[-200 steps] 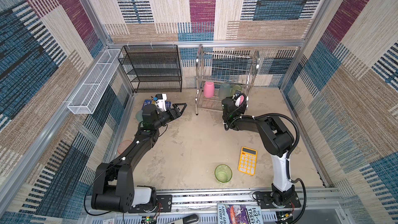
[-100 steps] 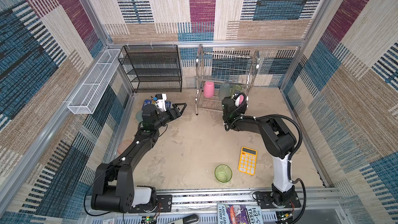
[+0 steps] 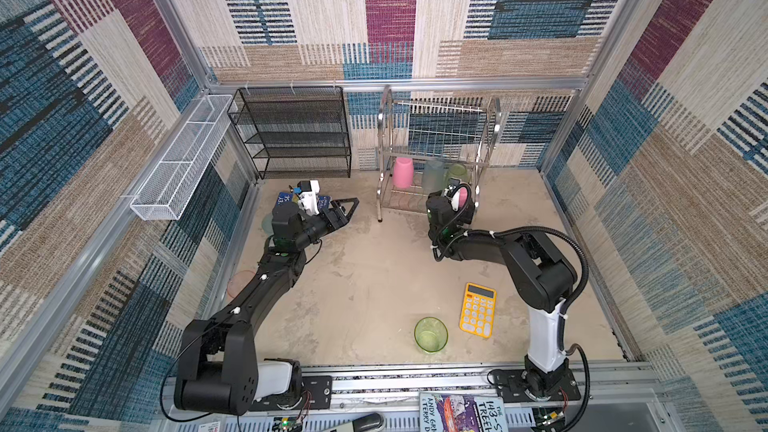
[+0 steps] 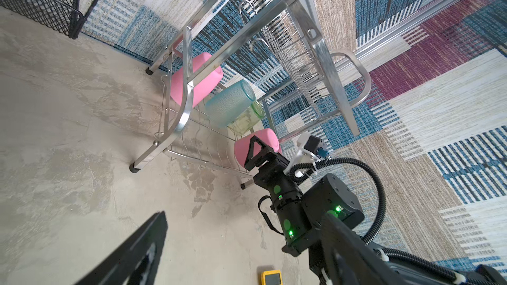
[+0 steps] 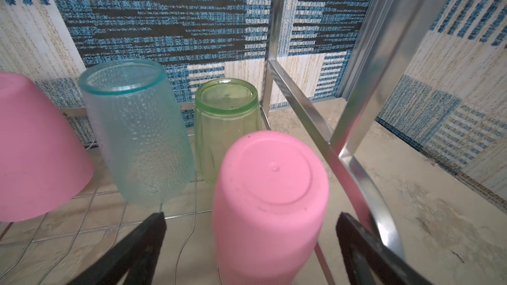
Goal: Load the cups into the dish rack
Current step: 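Open the right gripper and draw it back from the rack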
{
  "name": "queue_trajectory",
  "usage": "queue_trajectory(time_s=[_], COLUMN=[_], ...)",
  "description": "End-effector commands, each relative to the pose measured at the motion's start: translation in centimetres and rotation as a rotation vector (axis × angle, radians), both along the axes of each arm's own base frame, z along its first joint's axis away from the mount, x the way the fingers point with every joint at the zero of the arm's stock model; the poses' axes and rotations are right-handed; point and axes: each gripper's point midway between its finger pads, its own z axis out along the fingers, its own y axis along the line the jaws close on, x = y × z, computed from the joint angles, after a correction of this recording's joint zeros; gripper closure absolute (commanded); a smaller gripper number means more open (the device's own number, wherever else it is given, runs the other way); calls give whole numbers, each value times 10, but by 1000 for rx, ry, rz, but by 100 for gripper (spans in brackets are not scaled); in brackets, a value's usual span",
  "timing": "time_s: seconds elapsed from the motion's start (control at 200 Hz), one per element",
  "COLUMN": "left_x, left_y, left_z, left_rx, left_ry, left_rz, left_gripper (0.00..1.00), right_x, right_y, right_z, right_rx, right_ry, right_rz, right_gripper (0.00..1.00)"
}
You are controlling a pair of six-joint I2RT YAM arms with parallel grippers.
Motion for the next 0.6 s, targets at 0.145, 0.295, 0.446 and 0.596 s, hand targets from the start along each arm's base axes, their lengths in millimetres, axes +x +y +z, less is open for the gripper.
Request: queue_trajectory(time_s=[0.145,0.295,0.446,0.596], left_x=[1,0,-1,-1], left_y=[6,9,10,16], left_z=[5,4,3,-2], left_rx=[-28,-21,-15,7], left_ry=[-8,-5,4,20], left_rz=[26,42,46,90], left_gripper=[10,10,11,11], right_x=[-19,-38,-62,-88], right_y=[7,13,18,24], right_z=[12,13,11,5], right_rx=[53,75,101,124], right_ry=[-32,-21,1,41], right_rz=[38,72,126,212], right_gripper=[0,0,0,0])
